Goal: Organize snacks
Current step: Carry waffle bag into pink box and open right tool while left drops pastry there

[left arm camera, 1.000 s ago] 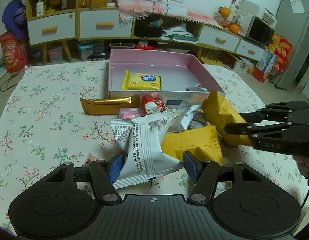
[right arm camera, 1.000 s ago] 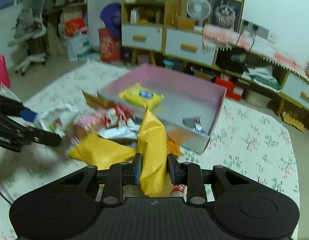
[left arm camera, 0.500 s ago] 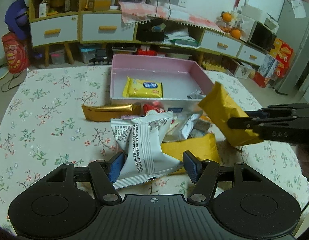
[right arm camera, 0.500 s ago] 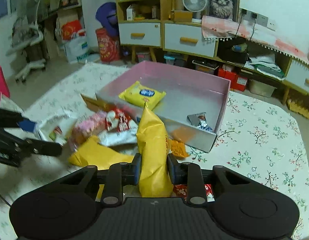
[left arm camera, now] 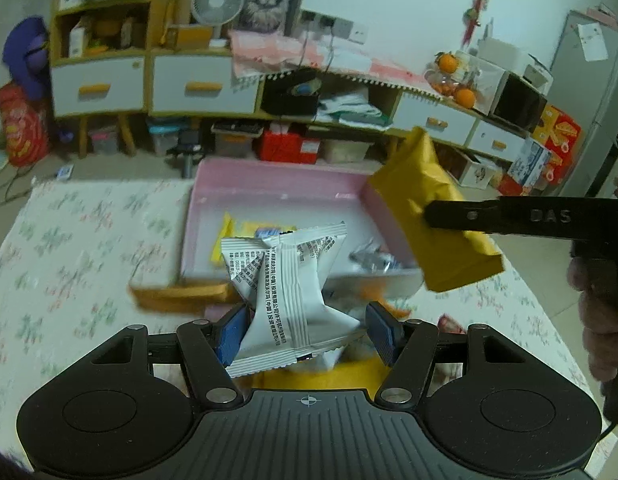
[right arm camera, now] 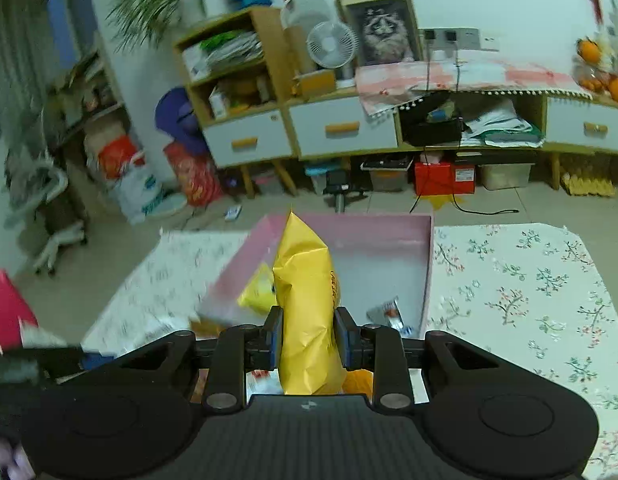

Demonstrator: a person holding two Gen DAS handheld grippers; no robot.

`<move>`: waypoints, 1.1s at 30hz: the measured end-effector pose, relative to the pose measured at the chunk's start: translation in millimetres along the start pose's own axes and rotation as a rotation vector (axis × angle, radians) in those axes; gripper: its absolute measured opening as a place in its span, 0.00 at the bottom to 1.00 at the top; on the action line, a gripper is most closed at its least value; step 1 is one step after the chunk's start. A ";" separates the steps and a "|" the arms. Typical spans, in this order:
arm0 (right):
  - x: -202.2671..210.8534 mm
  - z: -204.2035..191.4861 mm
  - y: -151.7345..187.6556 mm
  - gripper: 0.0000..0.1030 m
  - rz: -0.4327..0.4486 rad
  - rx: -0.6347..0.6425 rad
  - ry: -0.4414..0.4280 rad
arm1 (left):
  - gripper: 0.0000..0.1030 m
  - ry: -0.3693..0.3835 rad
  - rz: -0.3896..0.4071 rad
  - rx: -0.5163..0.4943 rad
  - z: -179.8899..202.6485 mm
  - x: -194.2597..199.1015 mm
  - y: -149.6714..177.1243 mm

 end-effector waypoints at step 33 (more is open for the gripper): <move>-106.1 75.1 -19.2 0.00 -0.029 -0.047 0.117 | 0.61 0.062 -0.064 -0.224 21.7 -171.0 -43.3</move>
Point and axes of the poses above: each gripper's, at about its wrist camera, not at the fingertips, and x roughly against the way its jaws point, z to its right, y to its underside, the point moved 5 cm from there along -x, roughly the way its jaws point, and after that the axes turned 3 degrees about x, right-handed, at the moved point
